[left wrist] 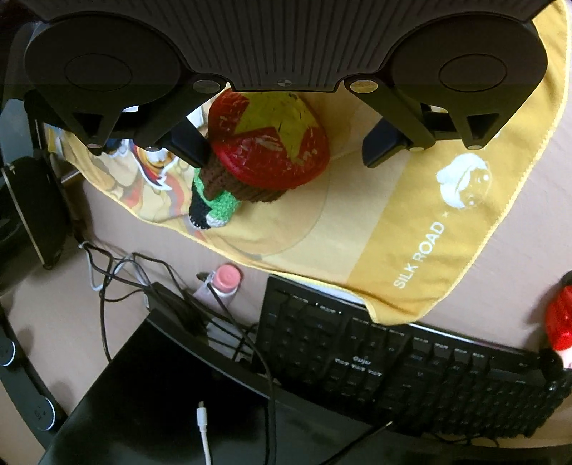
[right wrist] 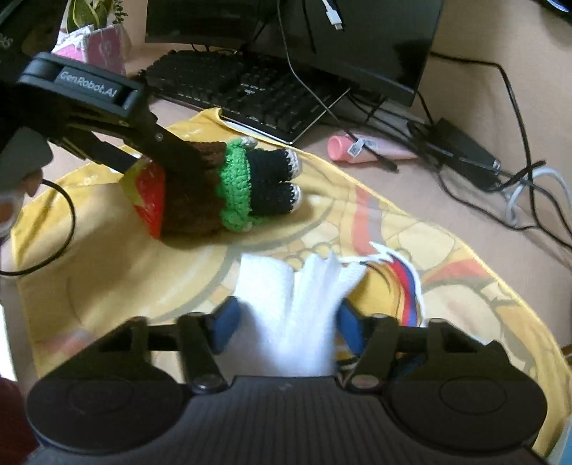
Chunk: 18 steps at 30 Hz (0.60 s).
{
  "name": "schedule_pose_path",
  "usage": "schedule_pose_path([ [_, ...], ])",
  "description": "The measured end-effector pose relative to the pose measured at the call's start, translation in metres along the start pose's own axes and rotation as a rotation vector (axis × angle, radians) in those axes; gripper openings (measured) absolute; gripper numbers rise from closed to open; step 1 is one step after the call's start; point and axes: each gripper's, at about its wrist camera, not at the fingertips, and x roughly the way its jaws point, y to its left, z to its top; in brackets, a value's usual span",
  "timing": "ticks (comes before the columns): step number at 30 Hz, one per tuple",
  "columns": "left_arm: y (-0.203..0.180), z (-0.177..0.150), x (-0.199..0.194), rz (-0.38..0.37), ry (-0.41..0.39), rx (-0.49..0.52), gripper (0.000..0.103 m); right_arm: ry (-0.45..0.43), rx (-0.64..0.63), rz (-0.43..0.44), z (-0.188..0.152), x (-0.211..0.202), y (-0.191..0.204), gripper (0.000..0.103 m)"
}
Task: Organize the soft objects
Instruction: 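Lower the crocheted toy onto the towel with the left tool, then move the right tool's white wipe over the blue-and-black container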
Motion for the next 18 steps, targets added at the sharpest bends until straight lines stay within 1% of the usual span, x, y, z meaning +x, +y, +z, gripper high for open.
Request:
schedule_pose_path([
  [1,0.000,0.001,-0.001,0.004,-0.001,0.002,0.097,-0.002,0.028,0.005,0.000,-0.001,-0.005,0.017],
  [2,-0.002,0.002,-0.002,0.013,-0.006,0.014,0.097,-0.003,0.056,-0.001,0.001,-0.002,-0.011,0.013],
  [3,-0.006,0.004,-0.004,0.025,-0.017,0.042,0.097,-0.006,0.095,0.001,0.000,-0.004,-0.020,0.011],
  [5,-0.015,0.006,-0.008,0.049,-0.032,0.095,0.098,-0.015,0.191,0.026,-0.001,-0.011,-0.038,0.011],
  [6,-0.018,0.007,-0.006,0.059,-0.027,0.114,0.100,-0.022,0.238,0.037,-0.002,-0.016,-0.048,0.011],
  [8,-0.026,0.007,-0.003,0.078,-0.017,0.153,0.101,-0.057,0.324,0.050,-0.005,-0.032,-0.068,0.011],
  [13,-0.044,0.008,0.004,0.129,0.000,0.246,0.101,-0.152,0.555,0.010,-0.029,-0.083,-0.125,0.011],
  [14,-0.052,0.007,0.001,0.150,-0.024,0.269,0.101,-0.158,0.591,-0.011,-0.036,-0.090,-0.136,0.011],
  [16,-0.080,0.001,-0.008,0.186,-0.107,0.383,0.101,-0.149,0.640,-0.077,-0.048,-0.098,-0.152,0.011],
  [17,-0.097,-0.003,-0.013,0.171,-0.137,0.441,0.101,-0.137,0.658,-0.103,-0.055,-0.098,-0.157,0.011],
  [18,-0.114,-0.008,-0.015,0.128,-0.144,0.487,0.101,-0.123,0.682,-0.126,-0.063,-0.099,-0.163,0.011],
])
